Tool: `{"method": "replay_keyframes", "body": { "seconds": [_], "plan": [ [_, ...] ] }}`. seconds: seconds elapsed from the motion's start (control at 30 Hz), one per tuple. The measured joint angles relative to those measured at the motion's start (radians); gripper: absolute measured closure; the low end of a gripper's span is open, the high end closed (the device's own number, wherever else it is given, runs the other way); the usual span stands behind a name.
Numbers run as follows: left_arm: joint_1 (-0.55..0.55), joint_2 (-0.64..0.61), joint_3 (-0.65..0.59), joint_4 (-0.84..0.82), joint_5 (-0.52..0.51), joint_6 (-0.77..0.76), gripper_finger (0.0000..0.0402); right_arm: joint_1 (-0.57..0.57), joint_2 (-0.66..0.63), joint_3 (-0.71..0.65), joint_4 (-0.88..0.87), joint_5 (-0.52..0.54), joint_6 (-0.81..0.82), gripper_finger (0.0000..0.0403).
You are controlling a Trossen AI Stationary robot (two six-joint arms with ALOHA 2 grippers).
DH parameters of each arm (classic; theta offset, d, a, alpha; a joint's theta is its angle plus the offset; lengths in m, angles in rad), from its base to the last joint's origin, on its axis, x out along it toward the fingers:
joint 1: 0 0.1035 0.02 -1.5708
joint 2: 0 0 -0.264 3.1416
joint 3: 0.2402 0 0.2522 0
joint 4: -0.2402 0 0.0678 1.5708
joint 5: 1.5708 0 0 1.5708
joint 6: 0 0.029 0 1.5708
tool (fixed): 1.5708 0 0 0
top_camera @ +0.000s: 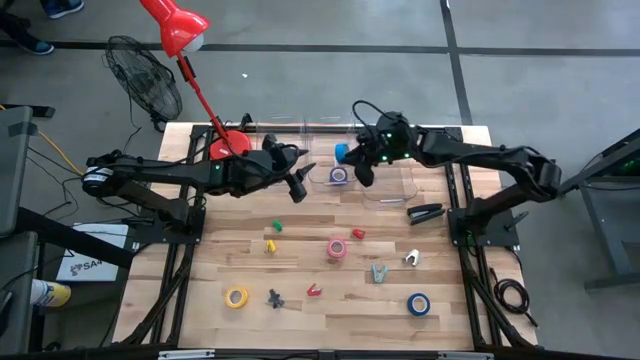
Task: Pick and place Stapler, Stapler remover, tape
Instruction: Put the light blue tape into the middle transparent bin, then adjust the right transparent bin
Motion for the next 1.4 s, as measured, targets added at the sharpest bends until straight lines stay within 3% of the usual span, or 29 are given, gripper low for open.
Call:
{"method": "replay_keyframes", "body": {
  "seconds": [0.37, 0.7, 1.13, 1.4],
  "plan": [
    [0.0, 0.0, 0.0, -0.074, -0.022, -0.078, 0.0215, -0.037, 0.184, 0.0, 0.002, 0.096, 0.143, 0.0377],
    [0.0, 0.0, 0.0, -0.174, -0.022, -0.166, 0.0215, -0.04, 0.224, 0.0, 0.003, 0.122, 0.208, 0.0364],
    [0.0, 0.0, 0.0, -0.175, -0.022, -0.179, 0.0215, -0.04, 0.221, 0.0, -0.029, 0.106, 0.23, 0.0261],
    [0.0, 0.0, 0.0, -0.175, -0.02, -0.179, 0.0215, -0.071, 0.11, 0.03, -0.217, 0.103, 0.119, 0.0231]
  ]
}}
